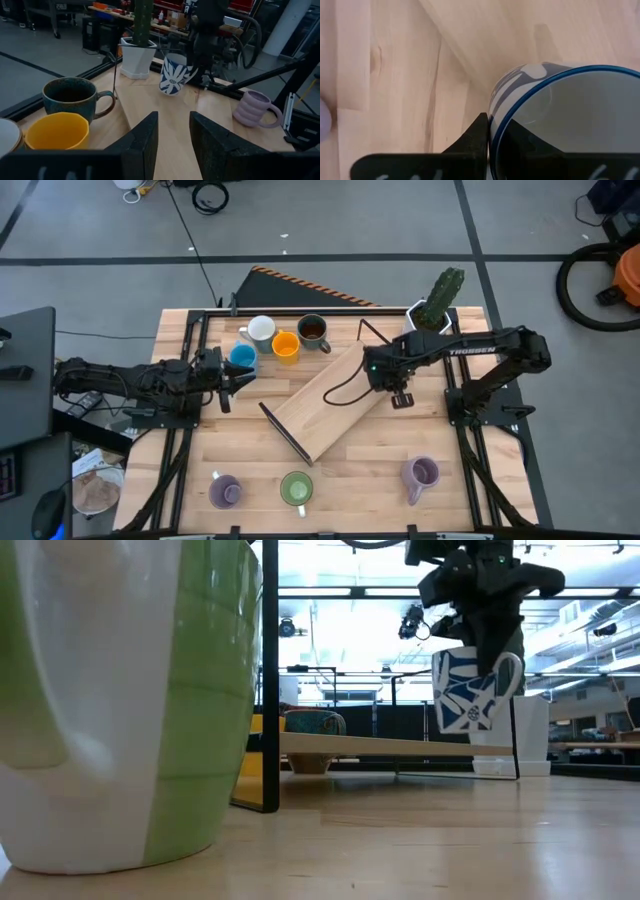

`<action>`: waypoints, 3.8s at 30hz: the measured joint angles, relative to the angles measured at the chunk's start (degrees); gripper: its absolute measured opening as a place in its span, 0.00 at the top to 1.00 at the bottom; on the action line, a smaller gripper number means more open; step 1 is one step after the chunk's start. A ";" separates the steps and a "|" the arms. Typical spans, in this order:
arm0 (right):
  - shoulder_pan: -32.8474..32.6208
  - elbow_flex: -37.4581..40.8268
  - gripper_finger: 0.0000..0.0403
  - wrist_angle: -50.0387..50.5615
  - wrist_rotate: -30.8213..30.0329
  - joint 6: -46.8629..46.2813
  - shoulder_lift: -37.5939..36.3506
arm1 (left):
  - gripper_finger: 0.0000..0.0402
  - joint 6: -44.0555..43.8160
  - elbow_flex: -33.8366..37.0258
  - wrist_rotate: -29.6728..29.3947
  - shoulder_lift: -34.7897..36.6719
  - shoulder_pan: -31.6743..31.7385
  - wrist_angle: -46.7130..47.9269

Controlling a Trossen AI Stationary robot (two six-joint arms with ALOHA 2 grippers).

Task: Place coffee mugs
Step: Put the white patterned mug on the shelf, then put the yellow mug on the shelf

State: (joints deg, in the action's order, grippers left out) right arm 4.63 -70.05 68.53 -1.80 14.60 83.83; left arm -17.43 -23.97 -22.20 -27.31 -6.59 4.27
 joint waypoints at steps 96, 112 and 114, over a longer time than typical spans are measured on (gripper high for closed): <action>-2.08 -5.67 0.57 -0.06 -3.07 -7.18 -13.75 | 0.71 4.87 -34.74 20.08 -37.20 22.88 29.66; -9.38 -5.63 0.57 -7.66 -8.70 -14.10 -16.51 | 0.71 40.49 -42.16 11.65 -52.47 27.29 33.54; -10.73 -5.63 0.57 -8.25 -9.02 -15.10 -16.37 | 0.71 44.58 -42.16 11.45 -53.96 28.01 35.46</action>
State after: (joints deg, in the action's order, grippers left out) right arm -6.10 -75.68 60.28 -10.81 -0.50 67.46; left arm 27.15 -66.13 -10.74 -81.27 21.42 39.73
